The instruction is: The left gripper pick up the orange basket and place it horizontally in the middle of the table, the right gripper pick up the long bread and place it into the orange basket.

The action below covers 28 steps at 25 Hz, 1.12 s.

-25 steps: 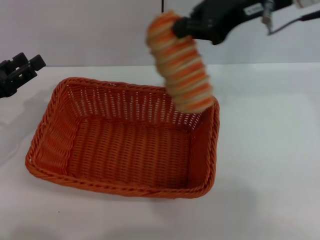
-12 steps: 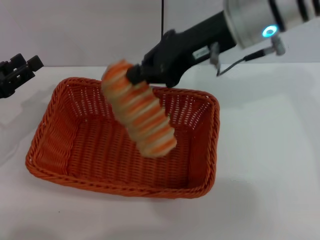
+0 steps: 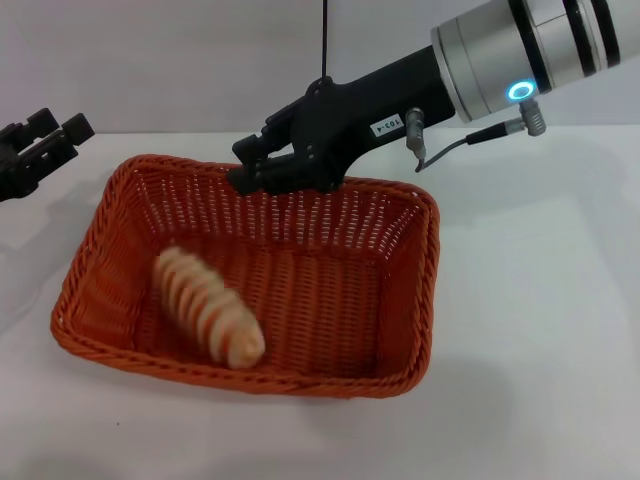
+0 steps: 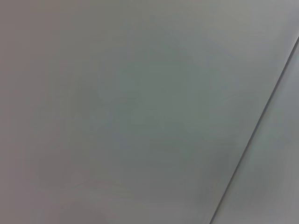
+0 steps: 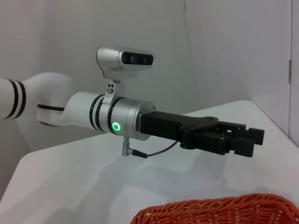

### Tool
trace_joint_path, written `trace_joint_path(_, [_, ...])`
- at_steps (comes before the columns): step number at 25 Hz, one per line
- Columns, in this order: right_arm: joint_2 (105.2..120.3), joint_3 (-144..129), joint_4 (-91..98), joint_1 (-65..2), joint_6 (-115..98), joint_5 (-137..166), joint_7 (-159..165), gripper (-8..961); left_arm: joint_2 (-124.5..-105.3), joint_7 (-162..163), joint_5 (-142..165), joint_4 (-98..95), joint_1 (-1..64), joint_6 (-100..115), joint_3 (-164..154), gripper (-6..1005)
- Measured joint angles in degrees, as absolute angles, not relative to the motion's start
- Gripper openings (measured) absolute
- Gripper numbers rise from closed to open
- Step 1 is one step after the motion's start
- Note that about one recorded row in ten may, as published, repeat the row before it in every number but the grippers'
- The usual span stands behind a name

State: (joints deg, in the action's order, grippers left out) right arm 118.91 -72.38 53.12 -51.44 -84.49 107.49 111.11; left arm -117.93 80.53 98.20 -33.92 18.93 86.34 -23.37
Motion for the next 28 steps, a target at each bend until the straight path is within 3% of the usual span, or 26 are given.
trace_joint_path(6, [118.82,-71.3,56.5,-50.0,-84.5,107.3,110.8,371,-117.86,79.6,98.2,-33.6,19.0,86.2,-23.4,695])
trace_joint_path(11, [118.87,-69.7,69.3,-43.5,-84.9,107.2,113.9,563,-117.86,79.1,98.2,-33.6,18.8,86.1,-22.9,695])
trace_joint_path(19, [119.06,-65.3,82.0,-23.2,-79.0,100.2,110.7,618,-117.83,69.4,93.1,-31.8,16.0,86.5,-21.7,695])
trace_joint_path(23, [119.19,-62.5,76.7,-13.5,-76.8,86.7,99.2,618,-117.85,61.3,89.0,-27.9,14.3,86.7,-19.8,695])
trace_joint_path(28, [119.15,-59.1,61.5,-6.3,-78.2,68.7,79.4,618,-117.88,56.4,87.1,-25.4,13.3,87.0,-18.5,695])
